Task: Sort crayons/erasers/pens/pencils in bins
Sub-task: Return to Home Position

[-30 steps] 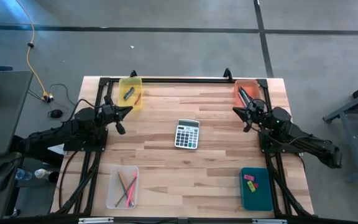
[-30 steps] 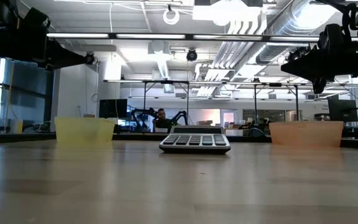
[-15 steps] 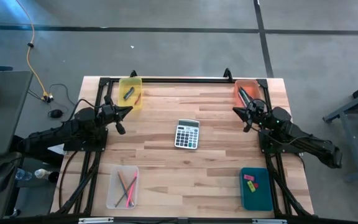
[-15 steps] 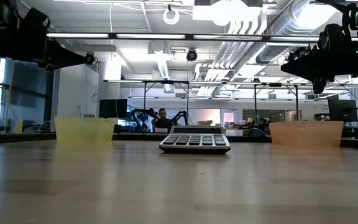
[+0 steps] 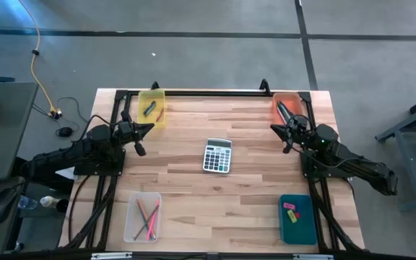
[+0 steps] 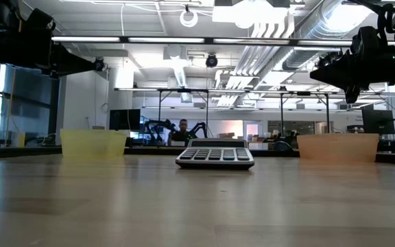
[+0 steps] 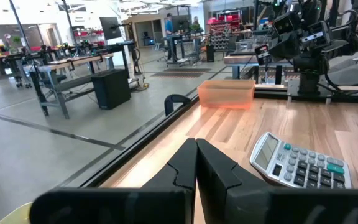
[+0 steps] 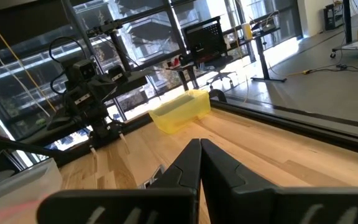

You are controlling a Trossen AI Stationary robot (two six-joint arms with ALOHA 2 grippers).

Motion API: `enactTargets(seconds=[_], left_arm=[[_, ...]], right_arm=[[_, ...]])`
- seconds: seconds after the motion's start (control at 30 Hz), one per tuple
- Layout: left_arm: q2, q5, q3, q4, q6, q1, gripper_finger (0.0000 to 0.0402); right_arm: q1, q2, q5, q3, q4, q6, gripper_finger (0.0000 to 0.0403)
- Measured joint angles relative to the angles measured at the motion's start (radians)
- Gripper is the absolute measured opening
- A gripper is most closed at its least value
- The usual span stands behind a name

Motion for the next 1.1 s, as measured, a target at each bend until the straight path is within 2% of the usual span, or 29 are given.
enactTargets(seconds=[0.3, 0.47, 0.63, 1.1], left_arm=[[0.0, 0.0, 0.0, 0.0, 0.0, 0.0, 0.0001], [0.009, -0.068, 0.001, 0.012, -0.001, -0.144, 0.0001], [0.031, -0.013, 0.001, 0.0, 0.0, -0.209, 0.0], [0.034, -0.006, 0.001, -0.007, 0.0, -0.229, 0.0001]], right_arm=[[0.0, 0.0, 0.0, 0.0, 0.0, 0.0, 0.0], [0.0, 0.0, 0.0, 0.0, 0.0, 0.0, 0.0], [0.0, -0.002, 0.001, 0.0, 0.0, 0.0, 0.0], [0.0, -0.001, 0.0, 0.0, 0.0, 0.0, 0.0]])
